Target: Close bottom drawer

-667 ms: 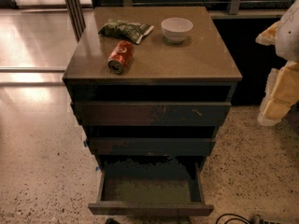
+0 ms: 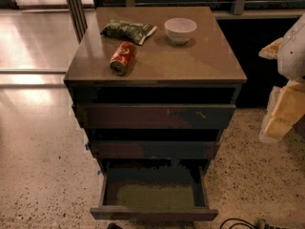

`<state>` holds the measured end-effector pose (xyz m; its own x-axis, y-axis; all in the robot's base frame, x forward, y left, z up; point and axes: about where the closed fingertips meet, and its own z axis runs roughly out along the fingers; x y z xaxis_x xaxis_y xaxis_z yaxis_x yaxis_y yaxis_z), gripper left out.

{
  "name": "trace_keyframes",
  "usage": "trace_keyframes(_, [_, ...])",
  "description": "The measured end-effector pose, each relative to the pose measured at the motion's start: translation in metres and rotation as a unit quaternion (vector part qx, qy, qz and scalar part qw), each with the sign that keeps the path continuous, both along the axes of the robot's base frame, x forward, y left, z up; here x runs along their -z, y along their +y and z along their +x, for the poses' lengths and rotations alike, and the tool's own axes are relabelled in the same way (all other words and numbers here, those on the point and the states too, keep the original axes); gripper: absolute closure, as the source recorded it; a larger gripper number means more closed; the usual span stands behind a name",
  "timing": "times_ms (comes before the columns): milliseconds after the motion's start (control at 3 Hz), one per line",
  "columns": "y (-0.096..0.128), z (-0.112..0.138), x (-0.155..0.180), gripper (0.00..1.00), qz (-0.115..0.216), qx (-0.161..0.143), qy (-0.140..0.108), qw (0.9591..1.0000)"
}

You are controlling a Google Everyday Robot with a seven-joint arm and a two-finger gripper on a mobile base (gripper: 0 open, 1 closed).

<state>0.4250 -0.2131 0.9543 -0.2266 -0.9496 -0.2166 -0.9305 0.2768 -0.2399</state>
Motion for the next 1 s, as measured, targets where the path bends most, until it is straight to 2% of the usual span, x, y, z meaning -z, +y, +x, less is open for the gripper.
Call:
trace_keyframes(333, [0.013, -0.032, 0.035, 0.0, 0.014, 0.001, -0.008, 0.9999])
trace_keyframes(667, [0.024, -0.06, 0.087, 0.0, 0.028, 0.011, 0.002, 0.9995])
trace_keyframes(1000, [0.019, -0.074, 0.119, 0.0, 0.023, 0.016, 0.026, 0.9993])
